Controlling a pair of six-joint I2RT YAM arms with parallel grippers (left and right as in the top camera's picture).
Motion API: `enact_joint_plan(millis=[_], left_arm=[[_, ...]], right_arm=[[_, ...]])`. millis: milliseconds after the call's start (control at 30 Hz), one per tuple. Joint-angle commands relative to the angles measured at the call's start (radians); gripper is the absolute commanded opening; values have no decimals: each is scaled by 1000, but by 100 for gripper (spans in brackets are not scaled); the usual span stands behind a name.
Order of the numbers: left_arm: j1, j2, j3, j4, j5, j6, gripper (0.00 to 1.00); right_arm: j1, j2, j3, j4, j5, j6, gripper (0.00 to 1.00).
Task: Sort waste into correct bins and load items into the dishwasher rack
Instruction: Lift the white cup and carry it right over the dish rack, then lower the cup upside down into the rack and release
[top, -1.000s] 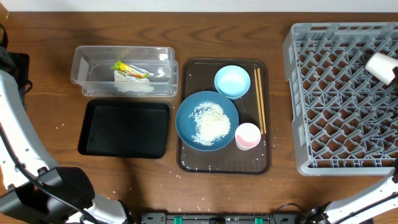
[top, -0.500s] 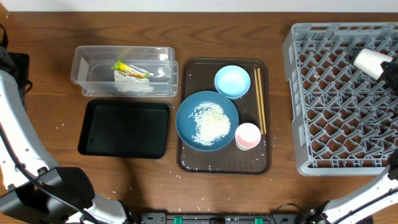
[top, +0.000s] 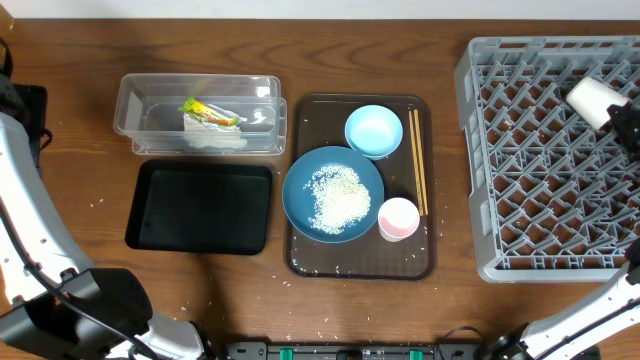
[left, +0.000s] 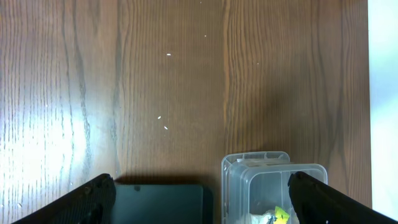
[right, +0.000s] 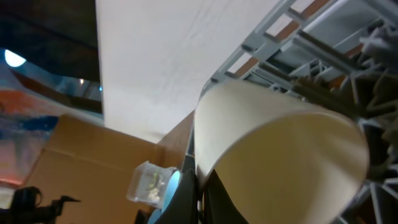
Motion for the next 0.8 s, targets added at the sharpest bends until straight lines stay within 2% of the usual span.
enact_joint_plan(millis=[0,500,767], left_arm=[[2,7,-1,-5,-20,14,92],[2,7,-1,-5,-20,14,92],[2,7,-1,-5,-20,14,92]], right_arm=[[-14,30,11,-25,108,-21,1],[-87,23,11,-66,107,-2,3],[-94,-36,12,-106,143,25,16]])
